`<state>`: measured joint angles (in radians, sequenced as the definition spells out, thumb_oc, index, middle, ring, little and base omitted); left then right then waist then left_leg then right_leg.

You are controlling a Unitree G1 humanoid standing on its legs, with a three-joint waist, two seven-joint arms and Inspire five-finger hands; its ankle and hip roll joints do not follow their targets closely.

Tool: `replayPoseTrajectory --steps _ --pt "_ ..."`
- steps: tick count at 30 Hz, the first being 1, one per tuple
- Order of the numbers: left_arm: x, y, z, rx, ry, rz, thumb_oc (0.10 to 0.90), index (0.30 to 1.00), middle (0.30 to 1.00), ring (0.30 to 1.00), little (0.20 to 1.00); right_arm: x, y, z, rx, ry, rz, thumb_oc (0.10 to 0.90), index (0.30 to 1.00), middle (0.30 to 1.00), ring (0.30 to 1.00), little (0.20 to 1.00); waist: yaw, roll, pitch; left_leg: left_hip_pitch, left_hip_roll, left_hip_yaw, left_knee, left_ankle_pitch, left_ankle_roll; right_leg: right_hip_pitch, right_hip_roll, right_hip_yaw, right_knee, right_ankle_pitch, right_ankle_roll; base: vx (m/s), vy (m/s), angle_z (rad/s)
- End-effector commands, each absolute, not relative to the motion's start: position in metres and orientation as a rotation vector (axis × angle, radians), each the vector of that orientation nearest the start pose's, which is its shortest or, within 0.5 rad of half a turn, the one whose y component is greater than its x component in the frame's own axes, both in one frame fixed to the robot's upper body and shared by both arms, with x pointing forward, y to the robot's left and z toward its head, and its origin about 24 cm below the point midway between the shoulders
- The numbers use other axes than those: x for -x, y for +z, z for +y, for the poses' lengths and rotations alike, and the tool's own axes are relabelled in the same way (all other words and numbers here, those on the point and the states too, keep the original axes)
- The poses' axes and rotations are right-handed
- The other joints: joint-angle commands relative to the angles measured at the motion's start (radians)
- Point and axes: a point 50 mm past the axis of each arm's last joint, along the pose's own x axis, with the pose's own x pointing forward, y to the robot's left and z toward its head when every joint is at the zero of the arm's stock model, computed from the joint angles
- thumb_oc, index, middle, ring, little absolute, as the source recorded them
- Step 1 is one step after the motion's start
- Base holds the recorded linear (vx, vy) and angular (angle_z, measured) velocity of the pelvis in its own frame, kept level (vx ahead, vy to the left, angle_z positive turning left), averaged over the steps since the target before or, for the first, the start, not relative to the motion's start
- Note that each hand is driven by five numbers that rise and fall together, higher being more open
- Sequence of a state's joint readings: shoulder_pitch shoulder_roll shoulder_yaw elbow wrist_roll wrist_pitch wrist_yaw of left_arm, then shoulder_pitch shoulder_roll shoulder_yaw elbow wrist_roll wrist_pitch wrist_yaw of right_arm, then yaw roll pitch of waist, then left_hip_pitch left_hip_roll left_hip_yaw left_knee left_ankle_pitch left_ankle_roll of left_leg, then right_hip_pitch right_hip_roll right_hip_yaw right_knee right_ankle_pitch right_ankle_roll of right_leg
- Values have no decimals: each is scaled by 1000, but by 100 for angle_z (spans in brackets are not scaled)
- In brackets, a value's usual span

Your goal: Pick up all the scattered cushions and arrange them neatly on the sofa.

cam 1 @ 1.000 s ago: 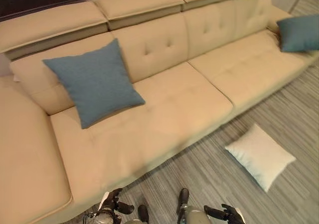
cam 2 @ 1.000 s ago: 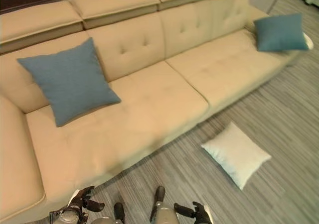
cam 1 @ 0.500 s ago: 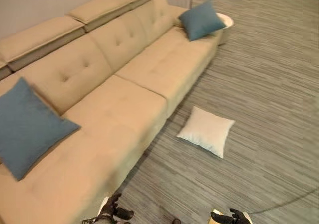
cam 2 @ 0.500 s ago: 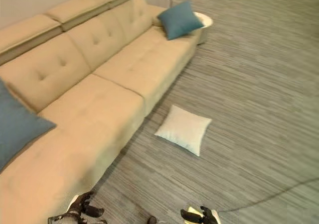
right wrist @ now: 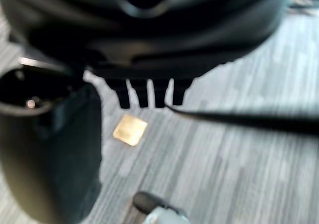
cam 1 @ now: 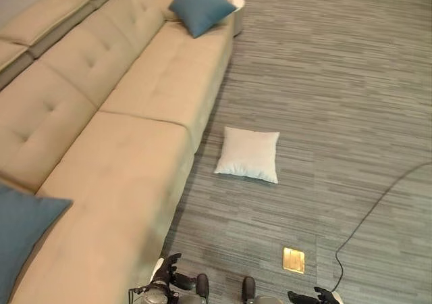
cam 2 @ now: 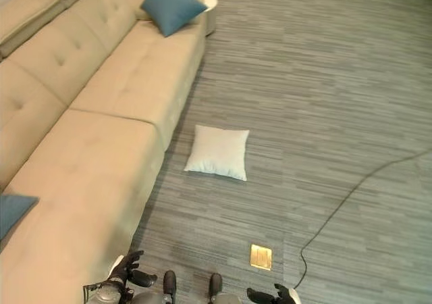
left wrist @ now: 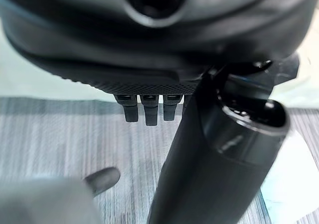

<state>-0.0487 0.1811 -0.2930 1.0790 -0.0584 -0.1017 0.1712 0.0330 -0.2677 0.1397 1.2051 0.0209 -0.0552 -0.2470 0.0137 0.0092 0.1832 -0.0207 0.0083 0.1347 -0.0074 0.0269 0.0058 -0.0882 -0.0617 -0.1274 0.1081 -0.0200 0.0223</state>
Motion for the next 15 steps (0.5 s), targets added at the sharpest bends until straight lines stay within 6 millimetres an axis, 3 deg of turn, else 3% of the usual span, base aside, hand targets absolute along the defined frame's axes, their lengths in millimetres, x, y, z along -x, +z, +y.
replayPoseTrajectory --steps 1,3,6,7,10,13,15 --pt "-163 -133 198 -352 55 826 800 900 900 900 900 -97 -147 -267 489 -295 1094 800 900 900 900 900 23 -39 -13 -34 -8 -33 97 -117 -2 50 -19 -47 114 -91 115 85 92 -48" --pt "-172 -127 202 -352 65 785 800 900 900 900 900 -107 -145 -265 494 -270 1069 800 900 900 900 900 20 -30 13 -16 -12 -34 104 -128 26 -40 -41 -52 298 -41 166 55 70 -35" --pt "-175 -124 204 -353 69 768 800 900 900 900 900 -114 -142 -266 497 -270 1046 800 900 900 900 900 19 -21 21 0 -18 -37 102 -141 37 -78 -65 -64 349 -31 173 91 19 -22" --pt "-178 -122 205 -350 70 753 800 900 900 900 900 -125 -137 -268 503 -271 1008 800 900 900 900 900 21 -13 14 19 -22 -38 92 -157 37 -81 -103 -100 280 -52 152 159 -72 -3" --pt "-180 -121 206 -346 75 747 800 900 900 900 900 -134 -133 -271 518 -263 975 800 900 900 900 900 19 -7 10 34 -20 -36 79 -169 32 -86 -124 -125 185 -39 135 143 -87 -18" --pt "-179 -121 206 -346 73 751 800 900 900 900 900 -141 -128 -274 539 -256 955 800 900 900 900 900 11 -9 6 89 -27 -44 59 -200 16 -119 -146 -151 25 23 151 289 -185 -19" --pt "-176 -124 203 -344 72 767 800 900 900 900 900 -139 -129 -273 533 -253 958 800 900 900 900 900 4 -13 1 113 -24 -52 65 -219 7 -100 -136 -153 26 31 142 269 -187 -9"
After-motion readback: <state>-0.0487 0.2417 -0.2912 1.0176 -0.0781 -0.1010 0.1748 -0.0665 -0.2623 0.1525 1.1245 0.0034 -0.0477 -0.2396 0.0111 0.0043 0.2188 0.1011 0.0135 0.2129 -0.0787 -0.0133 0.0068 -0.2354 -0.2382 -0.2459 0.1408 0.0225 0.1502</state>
